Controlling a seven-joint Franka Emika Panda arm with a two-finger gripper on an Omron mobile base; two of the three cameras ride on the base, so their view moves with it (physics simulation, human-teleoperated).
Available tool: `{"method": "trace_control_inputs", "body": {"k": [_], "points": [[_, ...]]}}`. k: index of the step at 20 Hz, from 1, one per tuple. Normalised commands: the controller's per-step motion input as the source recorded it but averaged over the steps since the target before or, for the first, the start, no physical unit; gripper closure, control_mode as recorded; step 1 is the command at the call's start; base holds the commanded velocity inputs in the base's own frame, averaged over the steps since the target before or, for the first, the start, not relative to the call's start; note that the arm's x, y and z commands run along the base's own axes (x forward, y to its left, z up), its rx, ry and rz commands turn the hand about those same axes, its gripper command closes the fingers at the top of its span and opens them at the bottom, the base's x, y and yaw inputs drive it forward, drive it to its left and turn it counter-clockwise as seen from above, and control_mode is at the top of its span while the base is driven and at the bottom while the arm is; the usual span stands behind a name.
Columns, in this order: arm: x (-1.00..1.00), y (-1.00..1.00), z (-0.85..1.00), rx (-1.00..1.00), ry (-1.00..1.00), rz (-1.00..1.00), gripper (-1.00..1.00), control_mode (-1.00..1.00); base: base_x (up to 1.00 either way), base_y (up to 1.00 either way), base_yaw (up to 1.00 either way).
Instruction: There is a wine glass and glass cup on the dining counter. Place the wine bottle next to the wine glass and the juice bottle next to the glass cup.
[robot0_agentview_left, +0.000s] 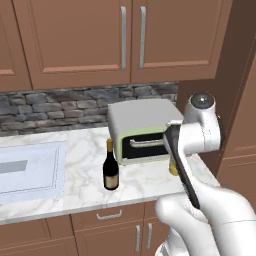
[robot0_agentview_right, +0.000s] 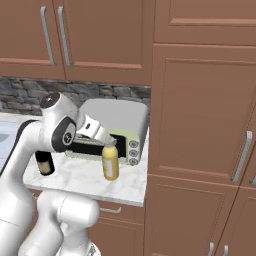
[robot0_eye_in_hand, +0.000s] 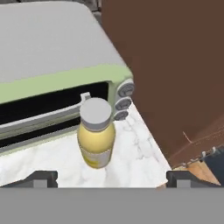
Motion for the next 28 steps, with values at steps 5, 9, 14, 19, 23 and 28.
{"method": "trace_control_inputs", "body": {"k": [5,9,14,19,23,28], "points": [[0.06,0.16,-0.01,0.00,0.01,-0.62,-1.00,-1.00,0.00,0.00,0.00],[0.22,0.17,-0.03,-0.01,-0.04,-0.46,-1.00,-1.00,0.00,0.00,0.00],[0.34,0.26,-0.12,-0.14,-0.20,-0.35,-1.00,-1.00,0.00,0.00,0.00],[0.25,0.31,-0.12,-0.12,-0.16,-0.33,-1.00,-1.00,0.00,0.00,0.00],[0.11,0.01,-0.10,-0.04,-0.15,-0.18,-1.00,-1.00,0.00,0.00,0.00],[0.01,-0.09,-0.20,-0.01,-0.17,-0.03,-1.00,-1.00,0.00,0.00,0.00]]}}
